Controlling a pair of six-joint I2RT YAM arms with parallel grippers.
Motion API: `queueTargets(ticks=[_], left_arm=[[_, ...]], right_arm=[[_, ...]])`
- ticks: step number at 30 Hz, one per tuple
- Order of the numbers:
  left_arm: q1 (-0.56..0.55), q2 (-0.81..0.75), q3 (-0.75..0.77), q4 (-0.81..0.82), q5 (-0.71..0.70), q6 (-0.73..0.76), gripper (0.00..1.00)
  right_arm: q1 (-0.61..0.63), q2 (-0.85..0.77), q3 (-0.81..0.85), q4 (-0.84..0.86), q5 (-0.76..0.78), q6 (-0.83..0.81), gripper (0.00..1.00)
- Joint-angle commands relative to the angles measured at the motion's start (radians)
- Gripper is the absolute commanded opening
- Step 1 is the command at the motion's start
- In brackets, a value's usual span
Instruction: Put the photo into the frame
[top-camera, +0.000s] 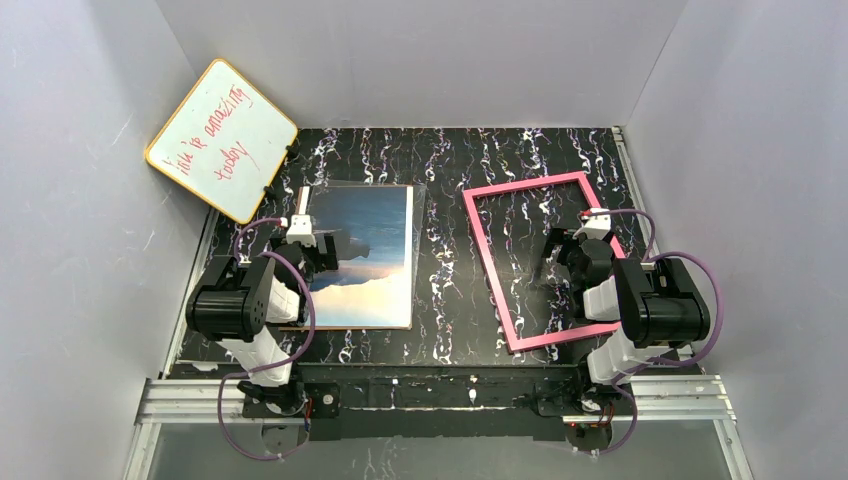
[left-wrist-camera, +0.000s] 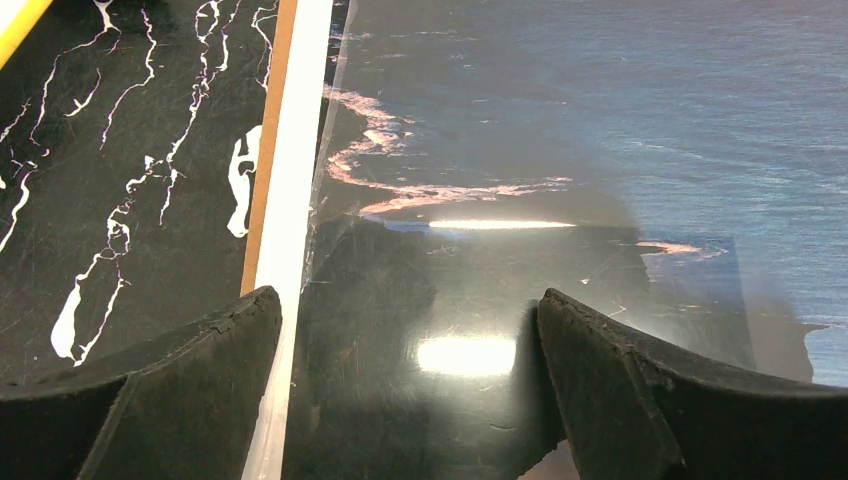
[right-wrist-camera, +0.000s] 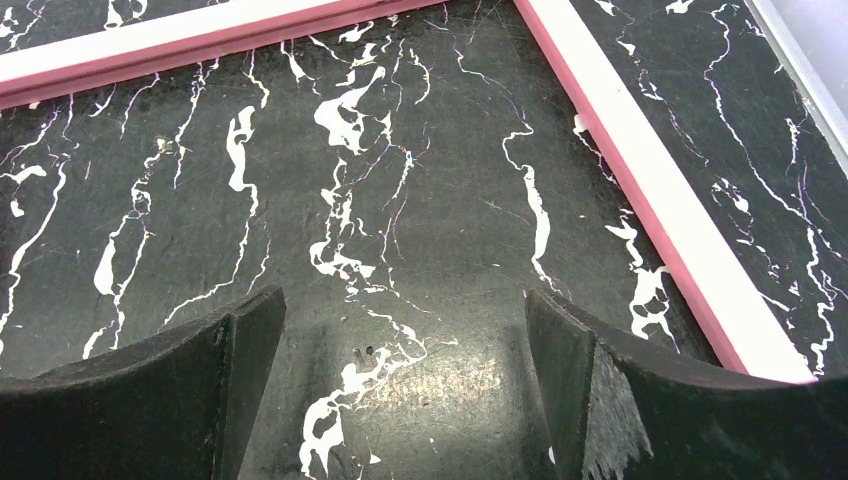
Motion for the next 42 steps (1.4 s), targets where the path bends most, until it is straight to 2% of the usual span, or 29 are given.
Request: queueTargets(ticks=[1,11,14,15,16,18,20,22,24,28,29,33,37,42], left_arm=[[-0.005,-0.006,0.005,-0.002,-0.025,0.009,0.98],[-0.005,-0.005,0.006,-0.002,-0.024,0.01,0.98],[0.008,-0.035,0.052,-0.086,0.012,0.008,0.98],[0.019,-0.055,0.104,-0.191,0.044,0.008,0.98],[0.032,-0.076,0.177,-0.339,0.085,0.006,0.98],[0.044,-0.081,0.372,-0.682,0.108,0.03,0.98],[0.054,-0.058,0.561,-0.956,0.154,0.064,0.98],[0.112,-0.045,0.701,-1.134,0.197,0.05,0.98],[0.156,-0.043,0.816,-1.3,0.24,0.025,0.98],[0.231,-0.041,1.013,-1.521,0.308,0.026,0.98],[0.242,-0.041,1.043,-1.566,0.311,0.034,0.98],[0.259,-0.053,1.091,-1.693,0.358,0.074,0.98],[0.259,-0.088,1.049,-1.756,0.41,0.106,0.98],[0.247,-0.169,0.944,-1.785,0.498,0.149,0.98]], right_arm=[[-0.003,-0.007,0.004,0.036,-0.002,-0.002,0.99],[-0.003,-0.007,0.008,0.03,0.002,0.002,0.99],[-0.003,-0.037,0.009,0.02,0.117,0.048,0.99],[-0.003,-0.062,0.023,-0.049,0.139,0.052,0.99],[-0.002,-0.104,0.064,-0.191,0.192,0.073,0.99],[-0.002,-0.139,0.312,-0.63,0.334,0.148,0.99],[-0.004,-0.091,0.503,-0.93,0.416,0.227,0.99],[-0.012,-0.067,0.616,-1.091,0.338,0.271,0.99],[-0.024,-0.089,0.656,-1.145,0.217,0.343,0.99],[-0.083,-0.114,0.727,-1.211,-0.154,0.428,0.99],[-0.067,-0.115,0.741,-1.223,-0.217,0.419,0.99],[0.171,-0.096,0.825,-1.36,-0.015,0.363,0.99],[0.375,-0.072,0.813,-1.409,0.08,0.364,0.99],[0.509,-0.043,0.766,-1.429,0.128,0.375,0.97]])
